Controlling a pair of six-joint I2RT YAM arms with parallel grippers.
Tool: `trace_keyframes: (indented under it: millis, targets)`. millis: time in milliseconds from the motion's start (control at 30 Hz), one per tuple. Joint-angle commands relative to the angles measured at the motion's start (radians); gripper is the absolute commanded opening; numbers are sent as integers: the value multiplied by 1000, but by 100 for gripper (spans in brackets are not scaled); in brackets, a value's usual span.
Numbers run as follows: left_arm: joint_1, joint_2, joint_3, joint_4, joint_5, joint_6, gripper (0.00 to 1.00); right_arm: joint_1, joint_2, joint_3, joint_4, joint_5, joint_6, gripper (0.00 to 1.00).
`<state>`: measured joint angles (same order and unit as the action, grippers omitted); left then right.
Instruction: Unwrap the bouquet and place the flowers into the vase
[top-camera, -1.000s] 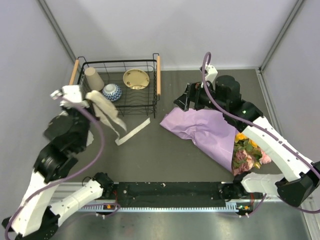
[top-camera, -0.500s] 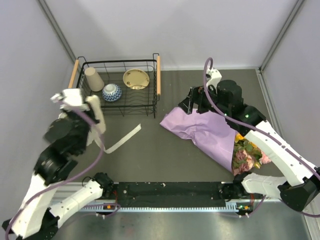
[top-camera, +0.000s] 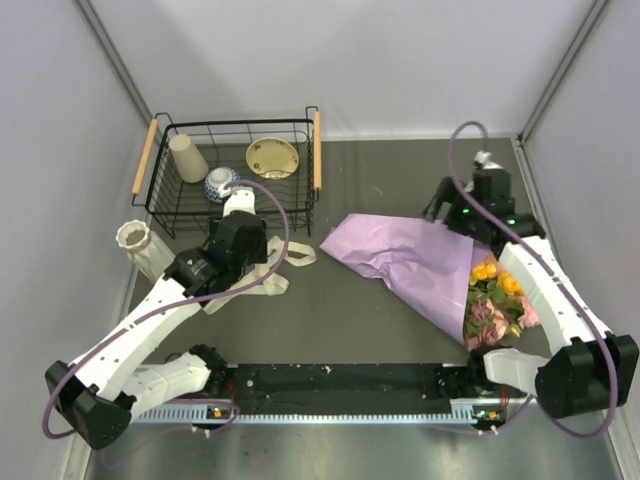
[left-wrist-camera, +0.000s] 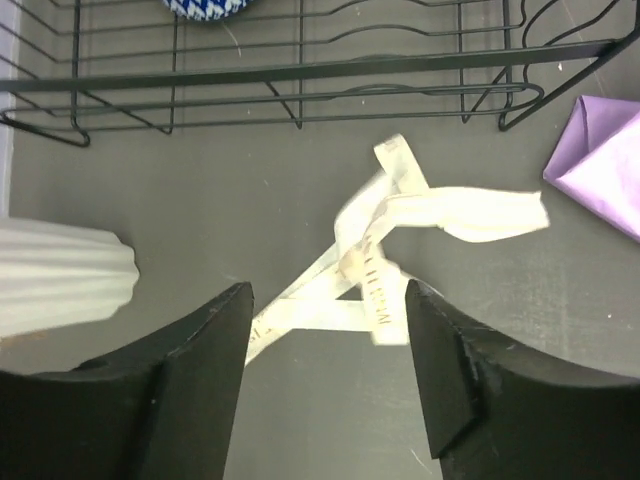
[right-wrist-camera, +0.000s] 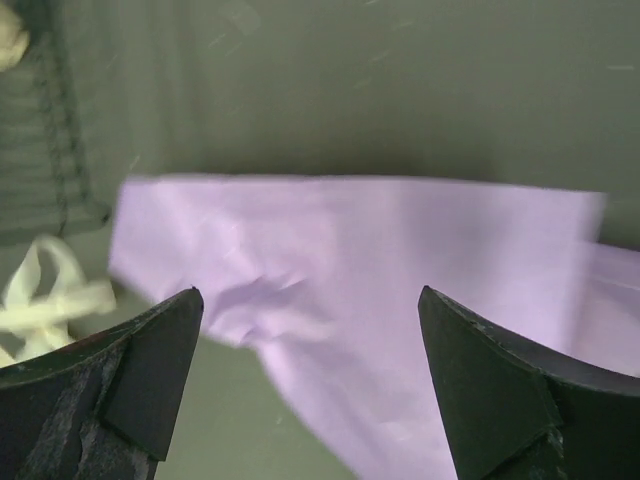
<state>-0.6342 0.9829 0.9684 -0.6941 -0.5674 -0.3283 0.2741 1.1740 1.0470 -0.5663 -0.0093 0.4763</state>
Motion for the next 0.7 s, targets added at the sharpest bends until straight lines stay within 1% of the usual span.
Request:
trace_keyframes:
  millis: [0,33,67,267,333,367,400,433,500,533,567,600,633,667]
  targets:
    - [16,-29,6,-2,11,-60,86,-251,-43,-68,45,-9,90,90]
    - [14,-35,10,-2,26,-45,95,-269,-53,-82,68,-9,64,91]
    - [14,-56,10,1,62,-38,99,-271,-60,-94,107,-12,44,91]
    - [14,-151,-8,70,202,46,99,-302,-31,-120,143,-43,-4,91]
    - [14,-156,-10,97,244,55,99,-306,-14,-123,146,-29,-13,91]
    - [14,-147,-14,106,295,52,98,-320,-14,-134,148,-27,-11,91]
    - [14,-136,-19,129,331,51,95,-329,-10,-137,152,-34,-11,91]
    - [16,-107,-23,140,366,35,88,-340,-8,-139,152,-29,-2,91]
    - [14,-70,-49,180,482,2,85,-375,-14,-156,170,-46,7,91]
    - [16,-52,-62,247,526,-41,82,-386,-14,-162,183,-69,11,91]
    - [16,-12,-103,290,558,-57,76,-397,-10,-169,189,-93,12,91]
    - [16,14,-118,333,624,-80,71,-401,-4,-173,198,-124,13,91]
    - [14,42,-131,405,645,-104,67,-403,9,-176,219,-142,12,91]
    - [16,101,-152,441,667,-107,59,-403,13,-185,242,-168,7,91]
